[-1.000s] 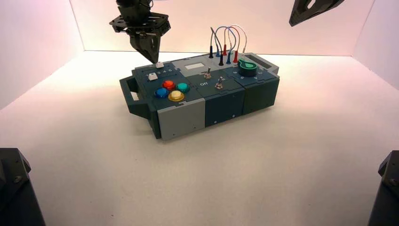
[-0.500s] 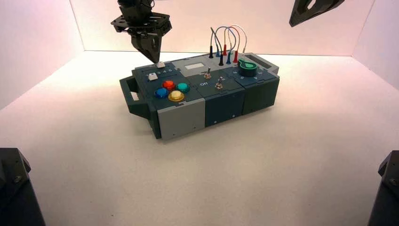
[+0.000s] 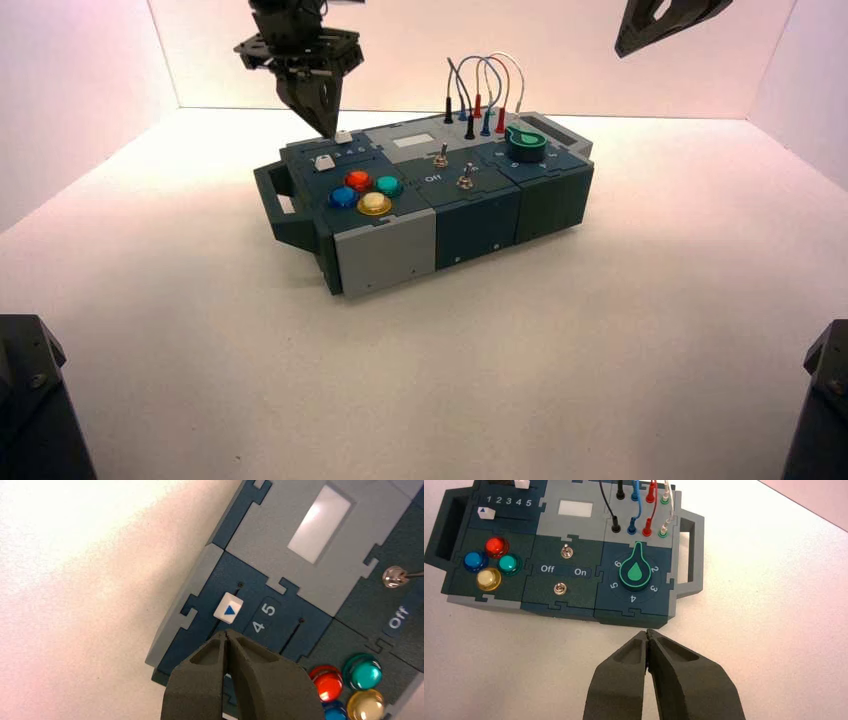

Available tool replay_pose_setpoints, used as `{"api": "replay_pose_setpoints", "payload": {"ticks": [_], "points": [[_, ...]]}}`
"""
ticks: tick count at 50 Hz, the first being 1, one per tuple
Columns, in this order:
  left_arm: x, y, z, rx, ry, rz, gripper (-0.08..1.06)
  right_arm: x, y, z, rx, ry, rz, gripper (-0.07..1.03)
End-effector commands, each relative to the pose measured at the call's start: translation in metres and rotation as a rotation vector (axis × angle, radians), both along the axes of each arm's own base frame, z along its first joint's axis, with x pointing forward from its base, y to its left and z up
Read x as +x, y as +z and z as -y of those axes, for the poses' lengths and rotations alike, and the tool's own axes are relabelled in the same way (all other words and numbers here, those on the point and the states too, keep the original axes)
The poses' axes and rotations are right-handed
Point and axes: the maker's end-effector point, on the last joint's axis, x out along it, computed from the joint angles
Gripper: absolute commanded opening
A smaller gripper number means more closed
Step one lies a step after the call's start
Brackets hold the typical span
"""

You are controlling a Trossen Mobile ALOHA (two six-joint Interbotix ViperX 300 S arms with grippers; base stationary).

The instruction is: Move the top slider to position 4.

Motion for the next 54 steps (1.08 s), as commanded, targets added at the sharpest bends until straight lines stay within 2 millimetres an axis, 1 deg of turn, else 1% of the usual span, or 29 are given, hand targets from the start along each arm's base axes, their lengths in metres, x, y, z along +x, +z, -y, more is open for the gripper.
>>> {"api": "replay_pose_setpoints", "payload": {"ticks": [1, 7, 14, 18, 24, 31, 37, 54], "points": [[0.005, 0.043, 0.004, -0.028, -0.028, 0.078, -0.03, 0.003, 0.006, -0.001, 0.006, 0.004, 0.024, -0.03], [-0.003, 0.056, 0.003, -0.028, -0.045, 0.071, -0.03, 0.001, 0.005, -0.001, 0.005, 0.005, 0.021, -0.03], [-0.01, 0.066, 0.0, -0.026, -0.064, 0.071, -0.03, 0.0, 0.005, 0.0, 0.006, 0.004, 0.024, -0.03], [-0.015, 0.071, -0.004, -0.017, -0.109, 0.092, -0.03, 0.0, 0.005, 0.0, 0.008, 0.004, 0.03, -0.03], [-0.018, 0.07, -0.007, -0.015, -0.116, 0.096, -0.03, 0.002, 0.006, -0.001, 0.012, 0.002, 0.041, -0.03], [-0.021, 0.062, -0.008, -0.019, -0.104, 0.108, -0.03, 0.003, 0.002, 0.0, 0.014, -0.003, 0.044, -0.03], [-0.019, 0.056, -0.009, -0.023, -0.094, 0.134, -0.03, 0.001, -0.001, 0.0, 0.012, -0.003, 0.039, -0.03], [-0.017, 0.058, -0.006, -0.025, -0.101, 0.148, -0.03, -0.001, -0.003, 0.001, 0.012, -0.003, 0.035, -0.03]]}}
